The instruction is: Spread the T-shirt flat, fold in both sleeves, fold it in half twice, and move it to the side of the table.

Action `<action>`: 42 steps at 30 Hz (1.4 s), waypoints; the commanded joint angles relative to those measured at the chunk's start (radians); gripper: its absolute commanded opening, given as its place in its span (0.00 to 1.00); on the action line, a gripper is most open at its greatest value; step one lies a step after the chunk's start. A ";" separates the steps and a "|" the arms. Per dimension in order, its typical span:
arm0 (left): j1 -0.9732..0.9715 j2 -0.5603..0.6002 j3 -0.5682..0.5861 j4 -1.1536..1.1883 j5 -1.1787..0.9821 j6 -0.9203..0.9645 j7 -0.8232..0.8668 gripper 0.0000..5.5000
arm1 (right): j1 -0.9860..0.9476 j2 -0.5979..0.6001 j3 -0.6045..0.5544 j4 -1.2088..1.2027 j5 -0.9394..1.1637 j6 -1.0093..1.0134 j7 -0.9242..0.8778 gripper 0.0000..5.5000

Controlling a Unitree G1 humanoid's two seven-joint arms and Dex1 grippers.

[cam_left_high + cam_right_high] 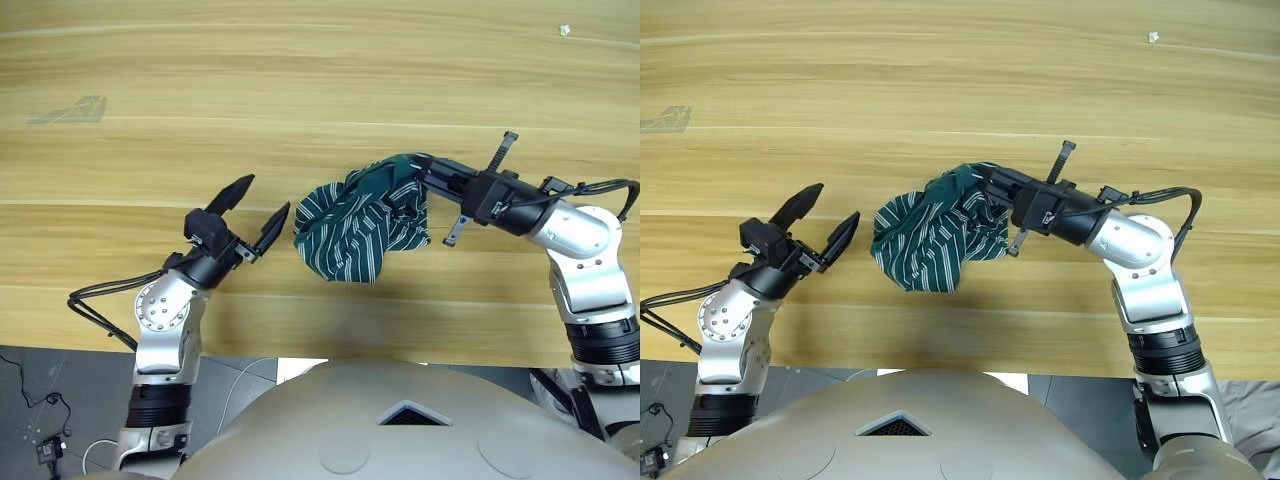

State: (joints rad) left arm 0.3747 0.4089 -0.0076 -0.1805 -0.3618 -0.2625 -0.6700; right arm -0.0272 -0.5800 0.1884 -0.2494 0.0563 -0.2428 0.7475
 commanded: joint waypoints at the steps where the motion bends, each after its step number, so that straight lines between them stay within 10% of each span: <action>1: -0.014 -0.022 -0.037 -0.003 -0.038 0.033 -0.044 0.61 | -0.011 0.004 -0.002 -0.001 -0.007 -0.011 -0.002 0.01; 18: -0.024 -0.020 -0.141 0.108 0.121 0.035 -0.088 0.61 | 0.003 0.010 0.011 -0.008 -0.007 -0.025 -0.001 0.01; 42: -0.063 -0.032 -0.086 0.153 0.074 -0.025 -0.105 0.00 | 0.000 0.041 0.042 0.063 -0.053 -0.071 -0.015 0.01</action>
State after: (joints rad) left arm 0.3314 0.3674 -0.1176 -0.0148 -0.2806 -0.2775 -0.7840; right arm -0.0204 -0.5411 0.2306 -0.2002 0.0155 -0.3037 0.7389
